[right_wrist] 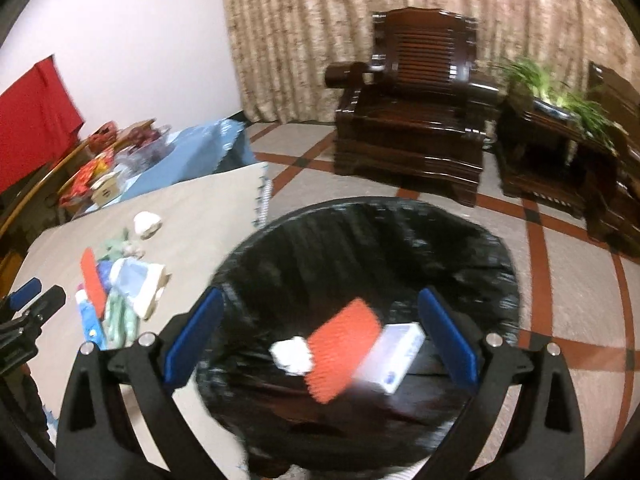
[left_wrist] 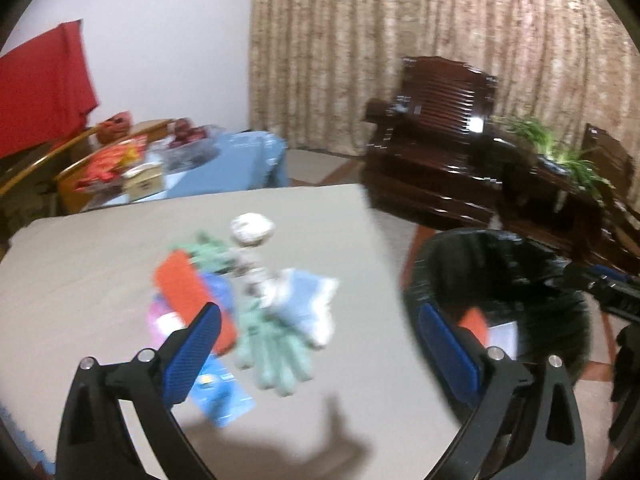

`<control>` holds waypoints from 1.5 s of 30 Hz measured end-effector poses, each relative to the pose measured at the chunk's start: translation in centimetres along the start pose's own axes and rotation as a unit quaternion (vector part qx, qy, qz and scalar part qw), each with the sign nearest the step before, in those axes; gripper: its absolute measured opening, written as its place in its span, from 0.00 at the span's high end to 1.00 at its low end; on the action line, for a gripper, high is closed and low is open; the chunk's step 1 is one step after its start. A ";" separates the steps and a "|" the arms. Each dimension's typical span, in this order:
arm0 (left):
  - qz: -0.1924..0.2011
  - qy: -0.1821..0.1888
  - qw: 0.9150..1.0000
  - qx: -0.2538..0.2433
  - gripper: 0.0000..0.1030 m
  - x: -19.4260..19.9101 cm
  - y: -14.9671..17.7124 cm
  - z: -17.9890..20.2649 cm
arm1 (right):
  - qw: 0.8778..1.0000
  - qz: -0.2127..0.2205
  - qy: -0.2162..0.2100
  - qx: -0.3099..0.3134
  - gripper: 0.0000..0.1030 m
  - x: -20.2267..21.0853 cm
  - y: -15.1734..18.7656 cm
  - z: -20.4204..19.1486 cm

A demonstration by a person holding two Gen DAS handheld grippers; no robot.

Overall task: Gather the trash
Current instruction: 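Drop the tissue and white box into the bin while the right releases the leaflet, then grasp the white-and-blue cup with the right tool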

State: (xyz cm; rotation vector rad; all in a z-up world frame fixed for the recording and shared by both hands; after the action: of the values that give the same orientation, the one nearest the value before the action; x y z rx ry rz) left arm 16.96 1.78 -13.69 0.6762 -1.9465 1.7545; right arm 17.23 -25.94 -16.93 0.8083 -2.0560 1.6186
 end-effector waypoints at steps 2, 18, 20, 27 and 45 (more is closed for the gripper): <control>-0.006 -0.021 1.000 0.012 0.06 -0.5 0.8 -2.4 | 1.000 -0.005 -0.011 0.012 0.08 -0.8 -0.2 -1.6; -0.034 -0.107 0.991 0.069 0.08 -3.9 4.0 -13.6 | 0.989 -0.026 -0.092 0.116 0.08 -8.7 -0.4 -15.7; -0.037 -0.111 0.991 0.071 0.09 -4.4 4.3 -14.3 | 0.986 -0.029 -0.098 0.130 0.08 -9.6 -0.1 -17.1; -0.049 -0.116 0.989 0.074 0.10 -6.0 5.0 -16.0 | 0.980 -0.060 -0.107 0.156 0.08 -14.1 1.9 -20.5; -0.080 -0.093 0.990 0.076 0.21 -9.7 6.9 -17.0 | 0.971 -0.130 -0.117 0.164 0.28 -22.5 5.2 -22.1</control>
State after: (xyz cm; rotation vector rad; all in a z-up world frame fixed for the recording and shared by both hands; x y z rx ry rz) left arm 20.25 19.87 -23.28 1.0529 -1.8290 1.8082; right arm 29.86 0.60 -29.36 1.3817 -1.7522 1.8025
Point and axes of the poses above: each gripper's, at about its wrist camera, not at the fingertips, and x roughly against the way its jaws point, z to its right, y to its underside, the point moved 8 cm from there along -x, roughly the way its jaws point, and after that the axes turned 12 degrees about -y, right-handed, at the moved point
